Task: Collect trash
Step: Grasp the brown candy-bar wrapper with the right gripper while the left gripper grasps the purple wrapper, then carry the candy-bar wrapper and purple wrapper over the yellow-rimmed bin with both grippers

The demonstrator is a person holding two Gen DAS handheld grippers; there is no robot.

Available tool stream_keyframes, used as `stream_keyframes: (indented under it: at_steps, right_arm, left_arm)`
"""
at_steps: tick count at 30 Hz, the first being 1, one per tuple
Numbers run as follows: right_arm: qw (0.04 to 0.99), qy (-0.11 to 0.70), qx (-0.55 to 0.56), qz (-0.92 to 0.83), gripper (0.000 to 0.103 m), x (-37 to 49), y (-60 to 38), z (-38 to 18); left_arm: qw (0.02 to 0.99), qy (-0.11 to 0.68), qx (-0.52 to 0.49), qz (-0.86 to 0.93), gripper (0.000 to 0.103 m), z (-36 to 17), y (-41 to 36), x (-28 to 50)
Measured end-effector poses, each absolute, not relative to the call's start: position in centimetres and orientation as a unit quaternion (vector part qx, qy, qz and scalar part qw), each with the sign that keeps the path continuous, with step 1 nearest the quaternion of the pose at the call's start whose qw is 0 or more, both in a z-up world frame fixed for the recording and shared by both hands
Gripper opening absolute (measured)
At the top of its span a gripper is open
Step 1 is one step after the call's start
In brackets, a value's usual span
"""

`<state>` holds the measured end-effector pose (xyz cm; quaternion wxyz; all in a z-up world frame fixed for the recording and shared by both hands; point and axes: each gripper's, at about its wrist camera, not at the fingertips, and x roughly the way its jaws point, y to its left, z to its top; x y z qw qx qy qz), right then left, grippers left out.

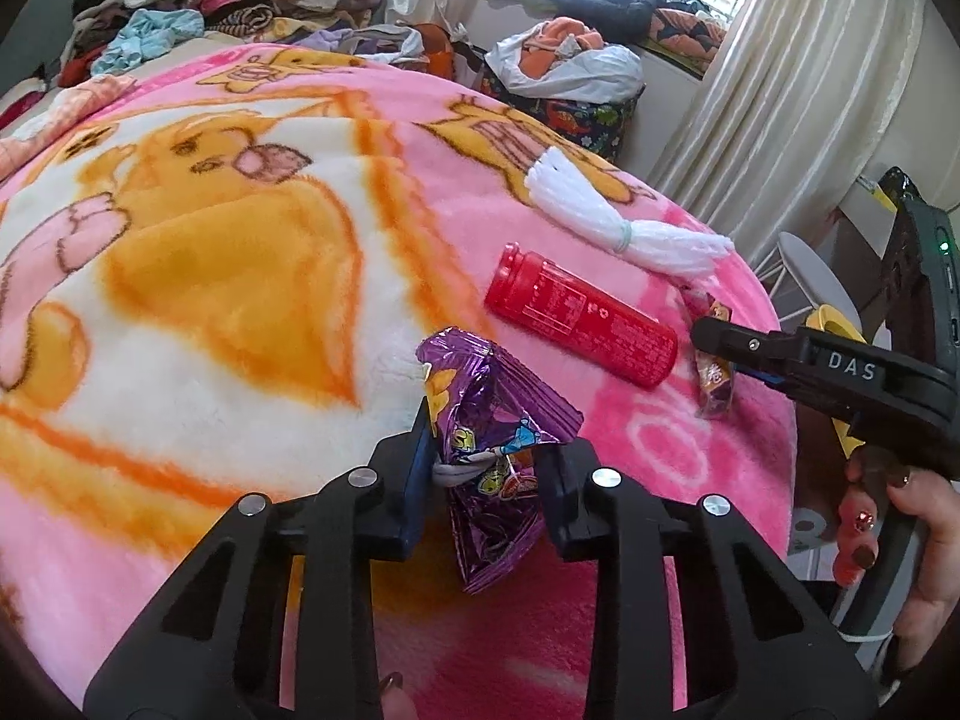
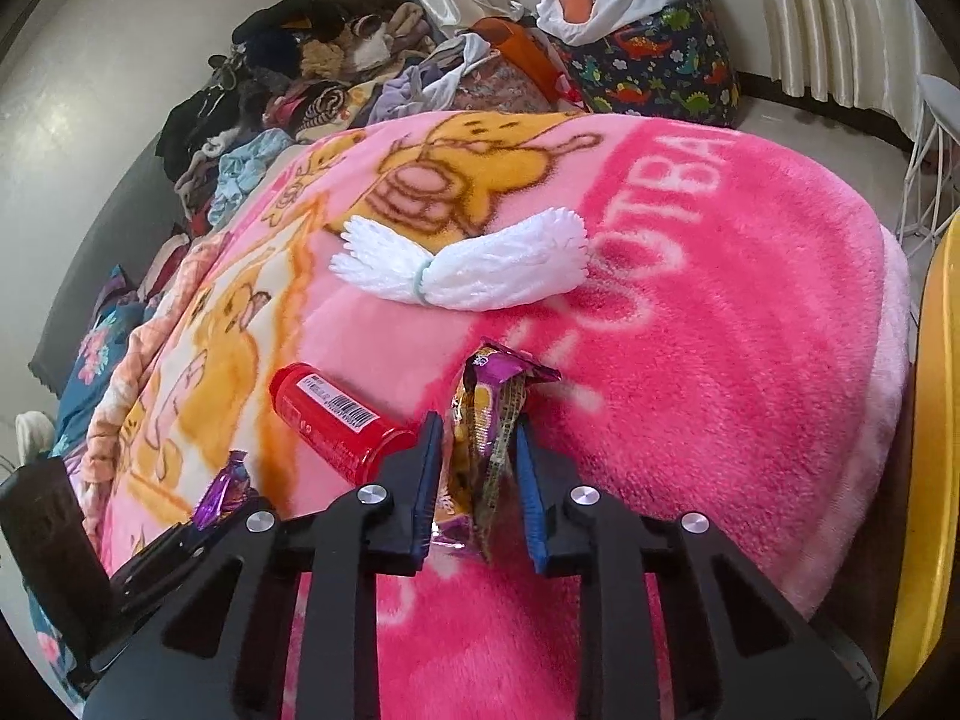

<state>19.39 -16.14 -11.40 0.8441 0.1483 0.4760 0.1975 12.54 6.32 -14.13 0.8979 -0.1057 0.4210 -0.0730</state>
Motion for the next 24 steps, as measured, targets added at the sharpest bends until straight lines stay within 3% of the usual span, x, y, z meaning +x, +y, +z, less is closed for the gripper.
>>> stream_keyframes:
  at_steps: [24]
  right_arm:
    - [0.856,0.446,0.147,0.216,0.021,16.1,-18.4,-8.5]
  left_arm:
    - [0.915,0.378,-0.073,-0.119,0.018,-9.9,2.3,11.5]
